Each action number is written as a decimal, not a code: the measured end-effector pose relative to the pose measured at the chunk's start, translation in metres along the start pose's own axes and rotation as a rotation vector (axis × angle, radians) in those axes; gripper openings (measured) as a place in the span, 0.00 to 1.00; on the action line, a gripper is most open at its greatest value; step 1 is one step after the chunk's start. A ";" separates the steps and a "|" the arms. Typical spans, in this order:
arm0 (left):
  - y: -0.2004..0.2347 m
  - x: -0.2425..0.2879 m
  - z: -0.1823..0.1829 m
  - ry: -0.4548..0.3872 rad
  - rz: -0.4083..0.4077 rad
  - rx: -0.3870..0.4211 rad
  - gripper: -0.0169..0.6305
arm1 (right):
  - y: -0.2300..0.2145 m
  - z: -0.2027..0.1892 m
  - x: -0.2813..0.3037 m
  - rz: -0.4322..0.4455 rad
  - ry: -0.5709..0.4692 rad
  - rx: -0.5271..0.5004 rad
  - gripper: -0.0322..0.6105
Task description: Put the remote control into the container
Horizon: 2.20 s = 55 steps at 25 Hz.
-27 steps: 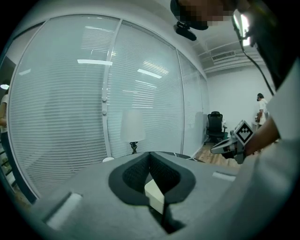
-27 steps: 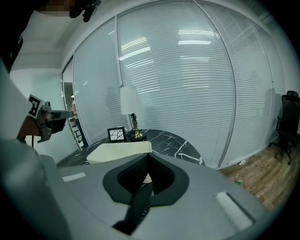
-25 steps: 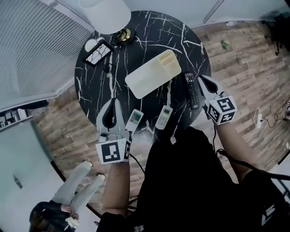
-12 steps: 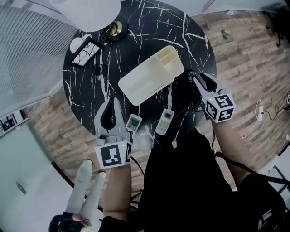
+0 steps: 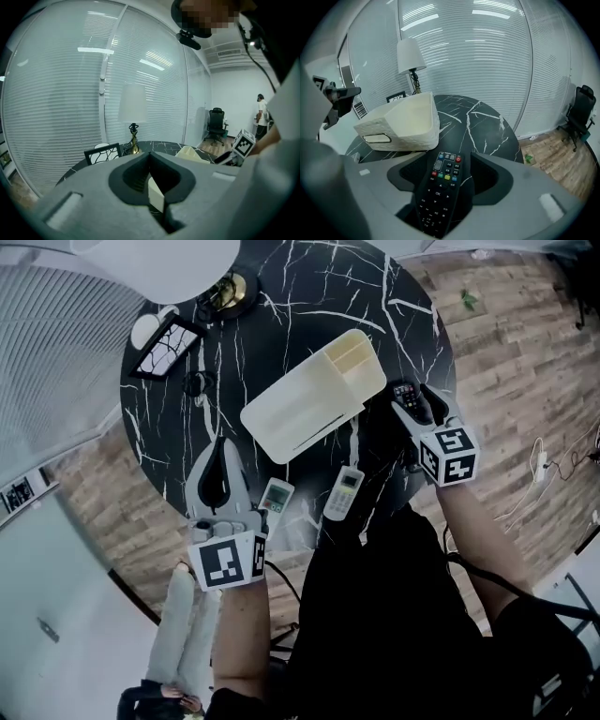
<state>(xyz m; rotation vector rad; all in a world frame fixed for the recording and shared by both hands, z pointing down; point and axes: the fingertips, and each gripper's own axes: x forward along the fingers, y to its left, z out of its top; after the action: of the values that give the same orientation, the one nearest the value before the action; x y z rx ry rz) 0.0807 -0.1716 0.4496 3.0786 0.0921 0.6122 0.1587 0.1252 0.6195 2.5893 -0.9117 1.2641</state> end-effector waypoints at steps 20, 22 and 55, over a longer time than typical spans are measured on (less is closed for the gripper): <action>0.018 -0.020 -0.002 -0.005 0.060 -0.028 0.03 | 0.011 -0.008 0.010 0.017 0.061 -0.078 0.45; 0.016 -0.023 0.003 -0.015 0.060 -0.026 0.03 | 0.015 -0.001 0.002 0.027 0.031 -0.085 0.45; -0.004 -0.111 0.109 -0.225 0.122 0.031 0.03 | 0.076 0.110 -0.129 0.171 -0.333 -0.171 0.41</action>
<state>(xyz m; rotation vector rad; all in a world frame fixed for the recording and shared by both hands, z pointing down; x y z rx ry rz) 0.0199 -0.1728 0.3070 3.1753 -0.0882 0.2652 0.1297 0.0846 0.4412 2.6735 -1.2598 0.7531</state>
